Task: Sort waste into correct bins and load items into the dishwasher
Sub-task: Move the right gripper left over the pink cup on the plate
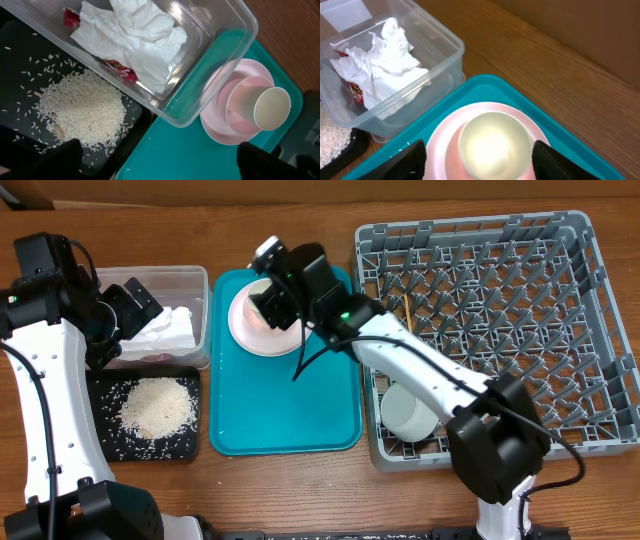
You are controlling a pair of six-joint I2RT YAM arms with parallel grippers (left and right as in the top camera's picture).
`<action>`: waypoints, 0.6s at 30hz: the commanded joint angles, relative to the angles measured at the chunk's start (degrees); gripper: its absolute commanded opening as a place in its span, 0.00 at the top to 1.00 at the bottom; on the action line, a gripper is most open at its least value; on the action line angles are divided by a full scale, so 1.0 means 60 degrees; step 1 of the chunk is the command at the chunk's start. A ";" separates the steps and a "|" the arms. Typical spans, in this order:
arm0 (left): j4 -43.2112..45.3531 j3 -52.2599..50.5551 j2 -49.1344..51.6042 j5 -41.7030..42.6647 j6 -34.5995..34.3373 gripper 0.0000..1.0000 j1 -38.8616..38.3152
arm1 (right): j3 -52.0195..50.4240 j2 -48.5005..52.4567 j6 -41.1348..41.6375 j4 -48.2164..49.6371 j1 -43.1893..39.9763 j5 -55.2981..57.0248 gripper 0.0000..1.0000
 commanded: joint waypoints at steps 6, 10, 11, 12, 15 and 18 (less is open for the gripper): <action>0.0015 0.0204 -0.0076 0.0062 0.0007 0.00 0.0033 | 0.0080 0.0790 -0.1763 0.1220 0.0477 0.0124 0.41; 0.0015 0.0204 -0.0076 0.0062 0.0004 0.00 0.0033 | 0.0080 0.1180 -0.1902 0.1687 0.0474 0.0124 0.44; 0.0011 0.0204 -0.0076 0.0062 0.0007 0.00 0.0033 | 0.0080 0.1268 -0.1956 0.1723 0.0470 0.0127 0.44; 0.0015 0.0204 -0.0076 0.0062 0.0007 0.00 0.0033 | 0.0080 0.1300 -0.1971 0.1745 0.0470 0.0219 0.44; 0.0015 0.0204 -0.0076 0.0062 0.0007 0.00 0.0033 | 0.0076 0.1435 -0.1971 0.1745 0.0470 0.0455 0.44; 0.0015 0.0204 -0.0076 0.0062 0.0007 0.00 0.0033 | 0.0076 0.1526 -0.1971 0.1734 0.0448 0.0474 0.44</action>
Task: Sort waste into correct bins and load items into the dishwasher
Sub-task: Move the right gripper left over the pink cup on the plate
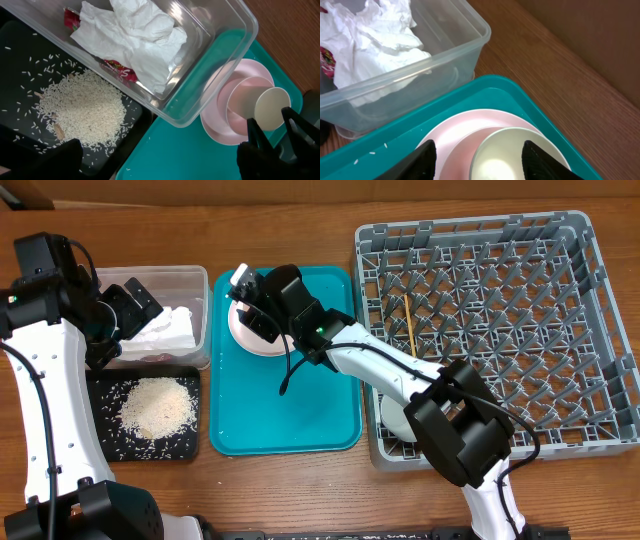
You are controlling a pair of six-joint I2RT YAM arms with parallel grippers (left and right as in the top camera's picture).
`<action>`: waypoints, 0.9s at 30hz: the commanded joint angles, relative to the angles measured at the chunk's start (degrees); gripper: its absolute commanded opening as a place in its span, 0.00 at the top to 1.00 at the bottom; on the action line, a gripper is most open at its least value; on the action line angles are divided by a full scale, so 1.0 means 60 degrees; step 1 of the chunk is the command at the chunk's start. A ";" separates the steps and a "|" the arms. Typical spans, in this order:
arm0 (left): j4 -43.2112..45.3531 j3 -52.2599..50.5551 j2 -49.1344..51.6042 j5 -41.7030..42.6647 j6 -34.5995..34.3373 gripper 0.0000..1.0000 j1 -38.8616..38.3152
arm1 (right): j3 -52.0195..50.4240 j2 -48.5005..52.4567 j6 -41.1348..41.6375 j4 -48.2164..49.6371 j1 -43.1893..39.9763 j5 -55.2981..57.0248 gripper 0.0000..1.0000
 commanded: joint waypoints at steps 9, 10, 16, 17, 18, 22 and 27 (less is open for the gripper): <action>0.0011 0.0204 -0.0076 0.0062 0.0007 0.00 0.0033 | 0.0073 0.0186 -0.0113 -0.0510 -0.0262 0.0197 0.49; 0.0011 0.0204 -0.0076 0.0062 0.0007 0.00 0.0033 | 0.0073 0.0186 -0.0113 -0.0554 -0.0284 0.0200 0.51; 0.0011 0.0204 -0.0076 0.0062 0.0007 0.00 0.0033 | 0.0073 0.0186 -0.0117 -0.1002 -0.0313 0.0200 0.57; 0.0015 0.0204 -0.0076 0.0062 0.0007 0.00 0.0033 | 0.0073 0.0186 -0.0117 -0.1005 -0.0310 0.0197 0.60; 0.0015 0.0204 -0.0076 0.0062 0.0007 0.00 0.0033 | 0.0073 0.0186 -0.0117 -0.1005 -0.0310 0.0197 0.63; 0.0015 0.0204 -0.0076 0.0062 0.0007 0.00 0.0033 | 0.0073 0.0186 -0.0113 -0.1005 -0.0310 0.0197 0.70; 0.0015 0.0204 -0.0076 0.0062 0.0007 0.00 0.0033 | 0.0073 0.0186 -0.0113 -0.1031 -0.0310 0.0197 0.75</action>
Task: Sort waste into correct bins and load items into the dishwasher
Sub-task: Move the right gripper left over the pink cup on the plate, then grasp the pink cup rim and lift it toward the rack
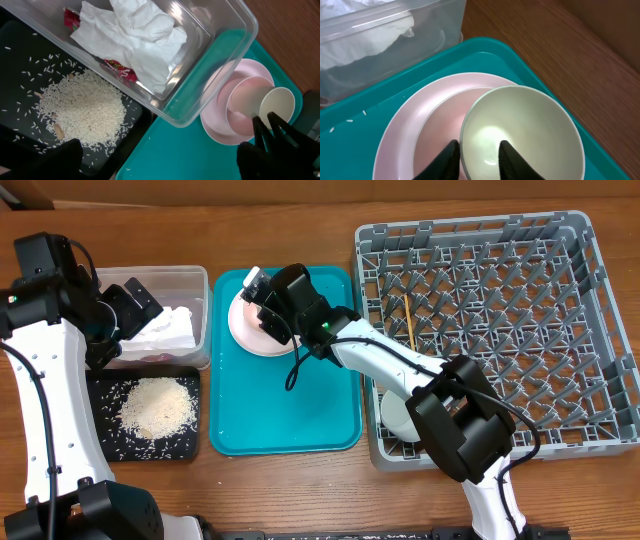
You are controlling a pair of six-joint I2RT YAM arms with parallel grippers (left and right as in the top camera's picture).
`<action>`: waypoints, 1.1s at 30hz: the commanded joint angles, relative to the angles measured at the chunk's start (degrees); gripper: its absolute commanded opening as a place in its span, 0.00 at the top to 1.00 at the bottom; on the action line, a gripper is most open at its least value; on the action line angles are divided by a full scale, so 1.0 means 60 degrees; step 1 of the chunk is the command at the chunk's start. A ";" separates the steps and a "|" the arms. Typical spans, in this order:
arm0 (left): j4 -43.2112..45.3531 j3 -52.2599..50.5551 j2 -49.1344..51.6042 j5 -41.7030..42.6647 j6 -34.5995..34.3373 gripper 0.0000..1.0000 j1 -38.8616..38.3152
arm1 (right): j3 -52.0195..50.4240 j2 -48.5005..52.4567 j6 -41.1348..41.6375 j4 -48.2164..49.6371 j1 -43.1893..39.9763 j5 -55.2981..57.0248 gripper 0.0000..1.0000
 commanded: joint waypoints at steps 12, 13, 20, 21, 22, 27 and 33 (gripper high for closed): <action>0.0015 0.0204 -0.0076 0.0062 0.0007 0.00 0.0033 | 0.0076 -0.0036 -0.0007 -0.0543 0.0000 0.0022 0.82; 0.0015 0.0204 -0.0076 0.0062 0.0007 0.00 0.0033 | 0.0076 -0.0062 -0.0004 -0.0554 0.0000 0.0022 0.83; 0.0015 0.0204 -0.0076 0.0062 0.0007 0.00 0.0033 | 0.0076 -0.0827 0.0135 -0.0772 0.0011 -0.0018 0.96; 0.0015 0.0204 -0.0076 0.0062 0.0007 0.00 0.0033 | 0.0076 -0.0991 0.0280 -0.0812 0.0011 -0.0015 0.96; 0.0011 0.0204 -0.0076 0.0062 0.0007 0.00 0.0033 | 0.0076 -0.1202 0.0397 -0.0885 0.0007 -0.0022 0.96; 0.0015 0.0204 -0.0076 0.0062 0.0007 0.00 0.0033 | 0.0076 -0.2404 0.1096 -0.1486 0.0007 -0.0022 0.96; 0.0015 0.0204 -0.0076 0.0062 0.0004 0.00 0.0033 | 0.0076 -0.4124 0.1548 -0.2973 -0.0062 -0.0783 0.96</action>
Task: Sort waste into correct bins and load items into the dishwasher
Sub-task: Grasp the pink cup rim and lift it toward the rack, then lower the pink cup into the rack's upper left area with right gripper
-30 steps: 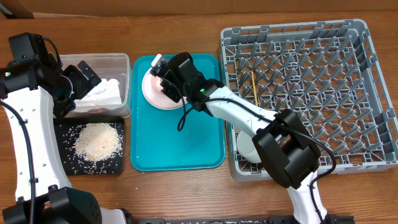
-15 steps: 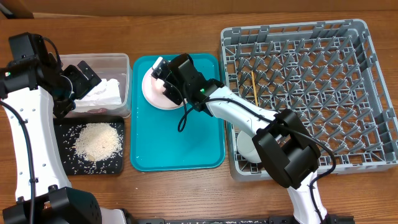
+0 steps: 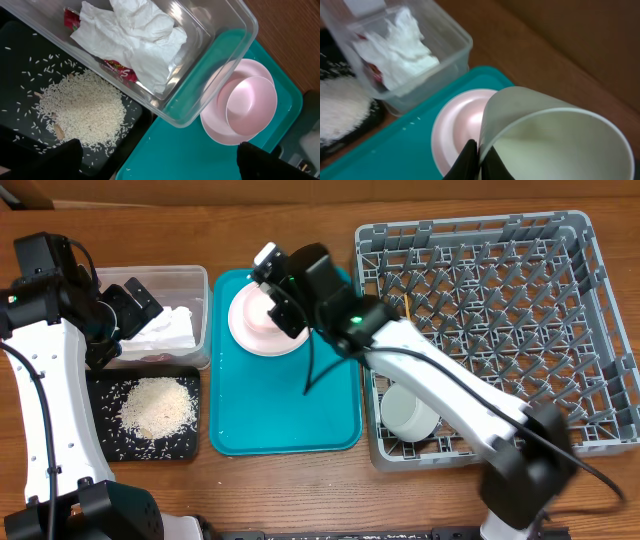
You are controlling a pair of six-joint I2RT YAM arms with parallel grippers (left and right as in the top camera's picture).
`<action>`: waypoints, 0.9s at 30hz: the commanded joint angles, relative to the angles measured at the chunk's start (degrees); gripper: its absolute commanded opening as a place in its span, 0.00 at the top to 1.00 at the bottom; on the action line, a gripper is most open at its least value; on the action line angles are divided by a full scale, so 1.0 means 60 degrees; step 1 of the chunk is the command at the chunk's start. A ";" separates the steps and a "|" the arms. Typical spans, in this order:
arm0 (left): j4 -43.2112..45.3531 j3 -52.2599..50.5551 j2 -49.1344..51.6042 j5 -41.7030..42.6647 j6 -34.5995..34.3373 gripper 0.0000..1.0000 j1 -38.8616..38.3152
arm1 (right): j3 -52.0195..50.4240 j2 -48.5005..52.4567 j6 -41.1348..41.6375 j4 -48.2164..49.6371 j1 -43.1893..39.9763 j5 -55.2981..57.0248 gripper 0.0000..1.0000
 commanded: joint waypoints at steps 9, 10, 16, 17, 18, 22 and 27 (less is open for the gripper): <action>0.0015 0.0204 -0.0076 0.0062 0.0007 0.00 0.0033 | 0.0084 -0.3552 0.2237 -0.3359 -0.1730 -0.3716 0.96; 0.0015 0.0204 -0.0076 0.0062 0.0007 0.00 0.0033 | 0.0084 -0.3697 0.2229 -0.3719 -0.2160 -0.4404 0.96; 0.0015 0.0204 -0.0076 0.0062 0.0007 0.00 0.0033 | 0.0073 -0.3730 0.2218 -0.4907 -0.4823 -0.7628 0.96; 0.0015 0.0204 -0.0076 0.0062 0.0007 0.00 0.0033 | 0.0069 -0.3657 0.2222 -0.4969 -0.5176 -0.8003 0.96; 0.0015 0.0204 -0.0076 0.0062 0.0007 0.00 0.0033 | 0.0069 -0.3555 0.2222 -0.5042 -0.5654 -0.8531 0.96; 0.0015 0.0204 -0.0076 0.0062 0.0007 0.00 0.0033 | -0.0058 -0.3220 0.2222 -0.5125 -0.6645 -0.9763 0.96; 0.0015 0.0204 -0.0076 0.0062 0.0004 0.00 0.0033 | -0.0747 -0.2874 0.2222 -0.5260 -0.7114 -1.0178 0.96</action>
